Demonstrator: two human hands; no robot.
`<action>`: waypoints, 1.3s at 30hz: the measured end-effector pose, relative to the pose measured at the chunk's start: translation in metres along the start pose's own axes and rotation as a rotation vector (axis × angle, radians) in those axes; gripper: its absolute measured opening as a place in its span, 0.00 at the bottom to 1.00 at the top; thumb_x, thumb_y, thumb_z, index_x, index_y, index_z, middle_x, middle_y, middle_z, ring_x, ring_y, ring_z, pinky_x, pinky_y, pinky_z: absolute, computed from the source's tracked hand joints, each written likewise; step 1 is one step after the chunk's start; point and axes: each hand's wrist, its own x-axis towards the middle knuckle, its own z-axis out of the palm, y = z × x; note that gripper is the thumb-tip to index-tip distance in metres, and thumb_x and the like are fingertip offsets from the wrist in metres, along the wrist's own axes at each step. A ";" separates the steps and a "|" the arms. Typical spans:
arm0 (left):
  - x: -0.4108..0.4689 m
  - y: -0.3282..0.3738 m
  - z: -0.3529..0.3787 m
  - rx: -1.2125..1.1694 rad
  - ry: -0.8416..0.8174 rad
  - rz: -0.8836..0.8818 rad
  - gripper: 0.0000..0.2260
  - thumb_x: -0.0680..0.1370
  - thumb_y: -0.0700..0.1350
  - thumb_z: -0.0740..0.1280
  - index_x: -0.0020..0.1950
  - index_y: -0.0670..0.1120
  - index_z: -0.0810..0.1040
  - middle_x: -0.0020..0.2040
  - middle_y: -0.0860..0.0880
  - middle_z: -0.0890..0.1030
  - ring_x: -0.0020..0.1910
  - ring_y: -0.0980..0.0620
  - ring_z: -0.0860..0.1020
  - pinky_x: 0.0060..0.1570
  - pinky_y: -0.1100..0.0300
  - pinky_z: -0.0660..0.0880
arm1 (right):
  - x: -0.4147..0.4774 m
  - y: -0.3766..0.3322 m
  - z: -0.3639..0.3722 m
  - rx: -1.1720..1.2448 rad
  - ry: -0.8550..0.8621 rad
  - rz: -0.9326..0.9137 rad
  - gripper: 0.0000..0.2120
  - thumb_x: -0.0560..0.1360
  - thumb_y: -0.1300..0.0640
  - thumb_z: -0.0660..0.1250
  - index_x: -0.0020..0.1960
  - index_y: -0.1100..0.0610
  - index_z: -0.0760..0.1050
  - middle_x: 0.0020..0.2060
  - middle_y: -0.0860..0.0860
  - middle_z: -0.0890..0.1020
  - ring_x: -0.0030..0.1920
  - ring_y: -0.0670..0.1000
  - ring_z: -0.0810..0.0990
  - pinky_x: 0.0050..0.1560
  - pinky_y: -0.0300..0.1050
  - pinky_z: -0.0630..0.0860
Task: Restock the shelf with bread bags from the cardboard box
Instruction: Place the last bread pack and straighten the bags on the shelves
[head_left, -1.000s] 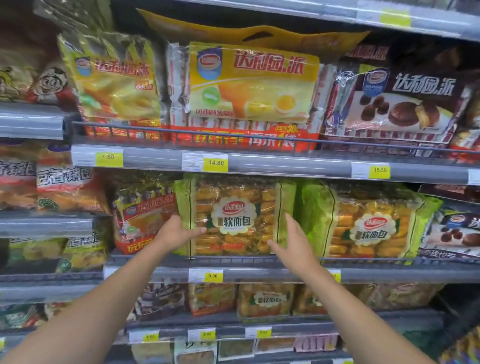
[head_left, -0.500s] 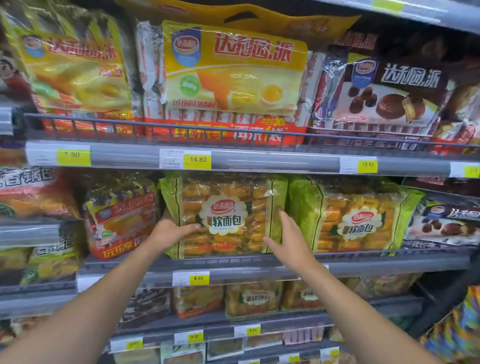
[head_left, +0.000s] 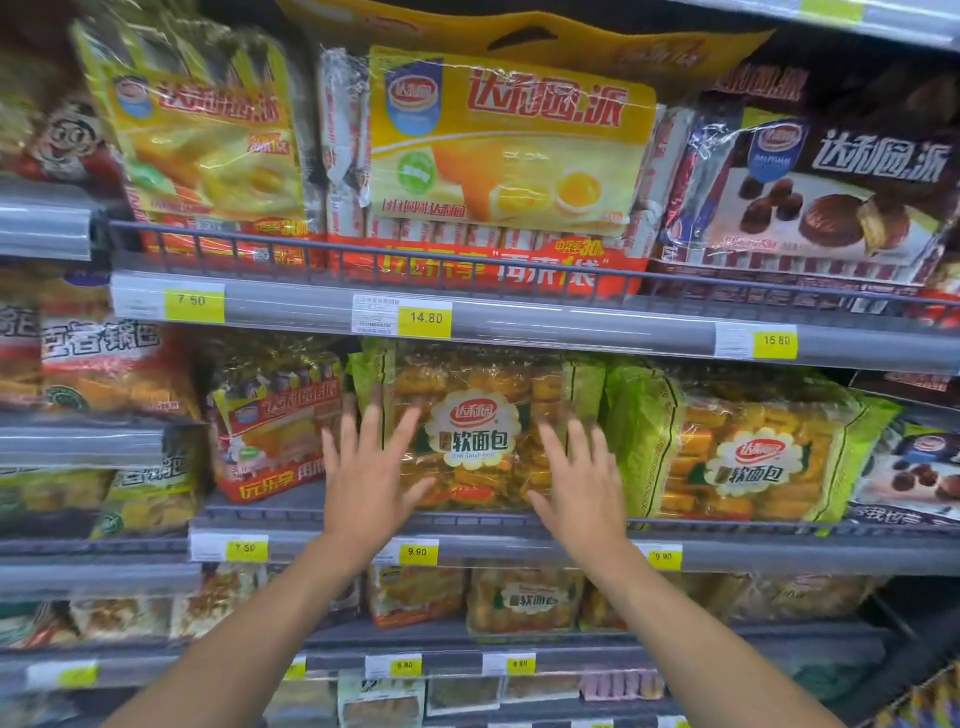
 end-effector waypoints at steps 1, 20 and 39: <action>0.001 0.002 0.001 0.045 -0.023 0.028 0.42 0.70 0.66 0.73 0.78 0.57 0.59 0.77 0.40 0.61 0.76 0.31 0.59 0.70 0.26 0.60 | 0.003 -0.004 0.002 0.003 -0.023 -0.012 0.47 0.70 0.43 0.76 0.79 0.45 0.52 0.78 0.54 0.58 0.78 0.63 0.57 0.69 0.67 0.69; 0.040 -0.003 0.035 0.057 -0.053 0.100 0.51 0.71 0.64 0.73 0.82 0.60 0.41 0.81 0.46 0.33 0.78 0.30 0.37 0.64 0.33 0.73 | 0.037 -0.013 0.039 -0.002 0.035 -0.011 0.50 0.68 0.38 0.74 0.81 0.42 0.49 0.82 0.47 0.46 0.80 0.60 0.51 0.56 0.57 0.82; 0.009 0.012 0.006 0.104 -0.051 0.051 0.41 0.72 0.64 0.71 0.80 0.56 0.57 0.79 0.41 0.59 0.78 0.32 0.57 0.71 0.29 0.61 | 0.015 0.012 0.012 0.089 0.023 -0.080 0.42 0.73 0.36 0.68 0.80 0.45 0.52 0.78 0.50 0.59 0.78 0.56 0.58 0.71 0.64 0.67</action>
